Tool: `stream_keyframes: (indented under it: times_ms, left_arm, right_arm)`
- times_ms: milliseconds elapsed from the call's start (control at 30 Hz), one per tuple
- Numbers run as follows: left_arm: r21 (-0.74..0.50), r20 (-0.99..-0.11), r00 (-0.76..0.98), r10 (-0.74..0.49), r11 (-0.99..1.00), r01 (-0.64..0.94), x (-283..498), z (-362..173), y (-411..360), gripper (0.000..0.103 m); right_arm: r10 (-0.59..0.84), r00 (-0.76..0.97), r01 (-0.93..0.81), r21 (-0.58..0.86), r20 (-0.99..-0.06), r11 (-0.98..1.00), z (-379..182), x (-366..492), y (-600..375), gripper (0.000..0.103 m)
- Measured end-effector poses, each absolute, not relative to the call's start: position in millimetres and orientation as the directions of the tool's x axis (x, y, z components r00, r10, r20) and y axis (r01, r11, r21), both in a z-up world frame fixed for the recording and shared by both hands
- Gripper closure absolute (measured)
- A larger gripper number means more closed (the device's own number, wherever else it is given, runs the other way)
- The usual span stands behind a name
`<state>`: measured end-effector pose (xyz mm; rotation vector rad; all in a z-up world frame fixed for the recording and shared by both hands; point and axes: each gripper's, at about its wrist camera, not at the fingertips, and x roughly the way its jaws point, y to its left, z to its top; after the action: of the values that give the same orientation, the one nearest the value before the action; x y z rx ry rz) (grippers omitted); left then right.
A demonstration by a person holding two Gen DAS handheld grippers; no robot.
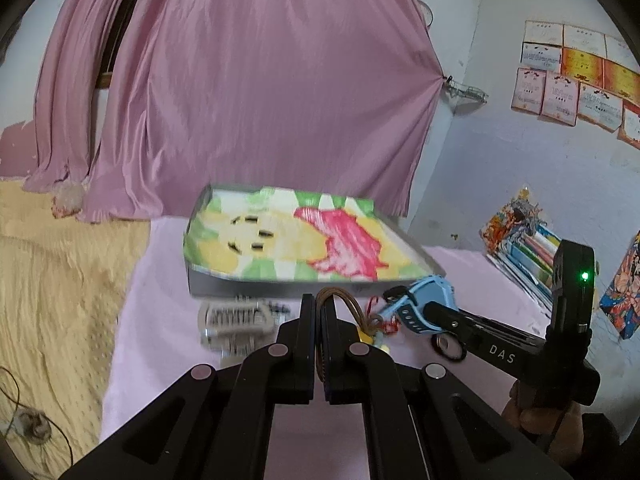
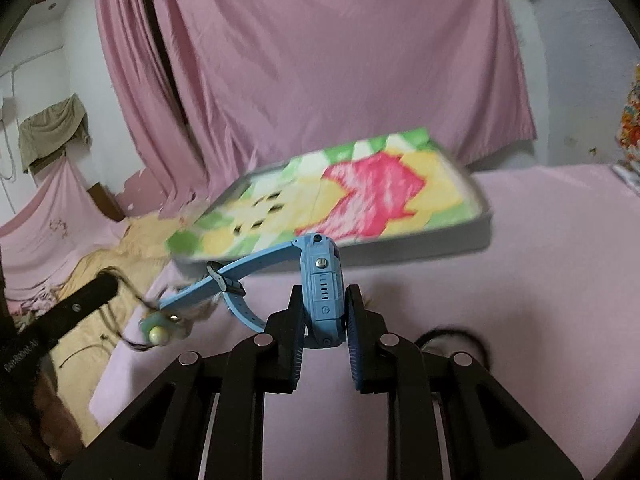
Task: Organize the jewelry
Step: 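Carry the blue smartwatch into the grey tray and open the right tool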
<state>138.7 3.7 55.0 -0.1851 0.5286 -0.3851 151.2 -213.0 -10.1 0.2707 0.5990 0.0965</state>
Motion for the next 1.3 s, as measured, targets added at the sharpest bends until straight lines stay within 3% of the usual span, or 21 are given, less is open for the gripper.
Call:
stream_keyframes:
  times_ms: [433, 1000, 1167, 1233, 1267, 1300]
  left_arm:
    - [-0.247, -0.432, 0.838, -0.334, 0.937, 0.246, 213, 75, 5, 0.1]
    - [-0.282, -0.644, 0.707, -0.292, 0.95, 0.135, 287, 18, 7, 0.1]
    - [-0.255, -0.67, 0.697, -0.255, 0.961, 0.106, 287, 15, 8, 0.099]
    - [-0.242, -0.674, 0.698, -0.241, 0.965, 0.1, 284, 15, 7, 0.088]
    - [-0.243, -0.673, 0.699, -0.242, 0.965, 0.101, 282, 16, 8, 0.082]
    - [-0.25, -0.667, 0.703, -0.246, 0.963, 0.1, 280, 17, 9, 0.065]
  right_arm:
    - [0.108, 0.85, 0.008, 0.217, -0.516, 0.976, 15, 227, -228, 0.086]
    - [0.169, 0.712, -0.034, 0.208, -0.681, 0.978, -31, 298, -203, 0.086]
    - [0.191, 0.7, -0.05, 0.22, -0.688, 0.974, -31, 298, -201, 0.077]
    - [0.173, 0.708, -0.04, 0.205, -0.685, 0.978, -29, 295, -202, 0.059]
    - [0.164, 0.718, -0.035, 0.2, -0.676, 0.979, -27, 292, -203, 0.058]
    - [0.163, 0.726, -0.034, 0.202, -0.668, 0.979, -25, 289, -205, 0.058]
